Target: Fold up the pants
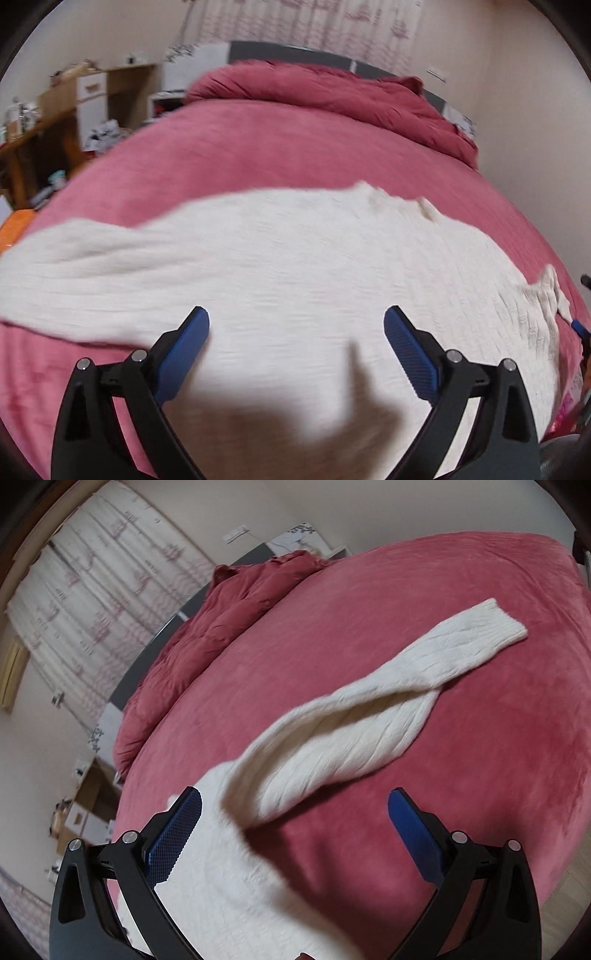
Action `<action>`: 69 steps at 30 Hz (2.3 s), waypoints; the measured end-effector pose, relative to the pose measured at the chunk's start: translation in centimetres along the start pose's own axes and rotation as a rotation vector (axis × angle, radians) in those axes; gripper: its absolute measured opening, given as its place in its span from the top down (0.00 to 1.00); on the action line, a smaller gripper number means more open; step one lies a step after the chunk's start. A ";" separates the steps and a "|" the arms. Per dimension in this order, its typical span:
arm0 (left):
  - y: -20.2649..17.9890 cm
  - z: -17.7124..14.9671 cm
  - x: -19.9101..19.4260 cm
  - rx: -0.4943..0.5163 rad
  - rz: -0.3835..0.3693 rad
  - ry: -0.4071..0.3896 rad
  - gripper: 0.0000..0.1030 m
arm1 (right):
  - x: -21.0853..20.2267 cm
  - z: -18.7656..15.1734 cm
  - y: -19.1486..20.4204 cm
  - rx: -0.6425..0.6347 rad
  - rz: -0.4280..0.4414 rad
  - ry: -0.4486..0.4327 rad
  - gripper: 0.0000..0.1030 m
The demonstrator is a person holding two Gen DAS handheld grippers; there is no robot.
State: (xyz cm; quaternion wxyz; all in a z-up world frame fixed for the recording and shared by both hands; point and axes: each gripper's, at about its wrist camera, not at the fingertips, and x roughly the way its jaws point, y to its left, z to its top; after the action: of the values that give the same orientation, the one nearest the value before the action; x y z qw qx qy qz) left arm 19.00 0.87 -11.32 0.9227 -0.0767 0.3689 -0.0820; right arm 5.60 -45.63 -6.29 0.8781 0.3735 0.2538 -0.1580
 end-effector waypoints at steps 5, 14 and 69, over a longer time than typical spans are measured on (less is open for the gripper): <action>-0.1 -1.4 3.3 -0.011 -0.046 0.102 0.02 | 1.8 4.7 -3.1 0.112 -0.027 0.042 0.03; -1.1 -1.7 3.4 0.020 -0.007 0.101 0.02 | 7.8 9.8 -10.3 0.401 -0.150 0.140 0.25; -1.3 -1.6 3.5 0.027 0.010 0.114 0.02 | 3.8 18.4 -19.7 0.038 -0.472 0.009 0.65</action>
State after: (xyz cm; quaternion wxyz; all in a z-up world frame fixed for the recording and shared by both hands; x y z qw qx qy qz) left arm 20.33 -1.26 -14.53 0.9014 -0.0577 0.4203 -0.0865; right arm 5.56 -72.72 -8.88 0.8085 0.3211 0.3350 -0.3620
